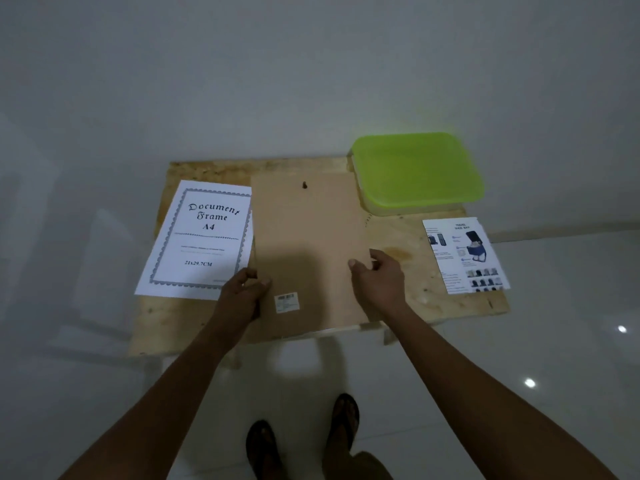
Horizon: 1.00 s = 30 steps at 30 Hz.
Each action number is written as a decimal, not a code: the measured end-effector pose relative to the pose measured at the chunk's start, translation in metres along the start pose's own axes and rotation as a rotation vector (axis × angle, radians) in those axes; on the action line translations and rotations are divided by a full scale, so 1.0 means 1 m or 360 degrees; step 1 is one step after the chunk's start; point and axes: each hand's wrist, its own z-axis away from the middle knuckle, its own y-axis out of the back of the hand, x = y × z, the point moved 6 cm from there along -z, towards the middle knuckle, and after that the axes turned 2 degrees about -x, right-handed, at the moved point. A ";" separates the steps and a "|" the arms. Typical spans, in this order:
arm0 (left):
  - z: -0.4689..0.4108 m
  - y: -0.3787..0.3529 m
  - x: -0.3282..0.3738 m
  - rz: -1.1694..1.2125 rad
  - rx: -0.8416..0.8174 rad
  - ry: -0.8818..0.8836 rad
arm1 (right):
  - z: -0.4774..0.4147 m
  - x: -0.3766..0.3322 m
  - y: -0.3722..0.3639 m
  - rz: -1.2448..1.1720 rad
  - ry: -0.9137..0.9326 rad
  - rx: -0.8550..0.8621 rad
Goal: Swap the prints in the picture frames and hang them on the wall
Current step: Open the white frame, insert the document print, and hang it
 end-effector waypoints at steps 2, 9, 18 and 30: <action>0.001 -0.012 0.001 -0.0089 -0.0087 -0.0006 | 0.008 0.004 0.013 -0.0138 -0.0112 0.0087; 0.004 -0.021 -0.007 -0.1317 0.0476 -0.0354 | 0.028 0.045 0.090 -0.0084 -0.0171 0.0392; 0.007 -0.021 -0.034 -0.1303 0.0531 -0.0177 | 0.027 0.085 0.137 0.0054 -0.0413 0.0480; 0.034 0.016 -0.034 -0.1275 0.1109 0.0107 | -0.023 0.091 0.116 0.0104 -0.0321 0.0240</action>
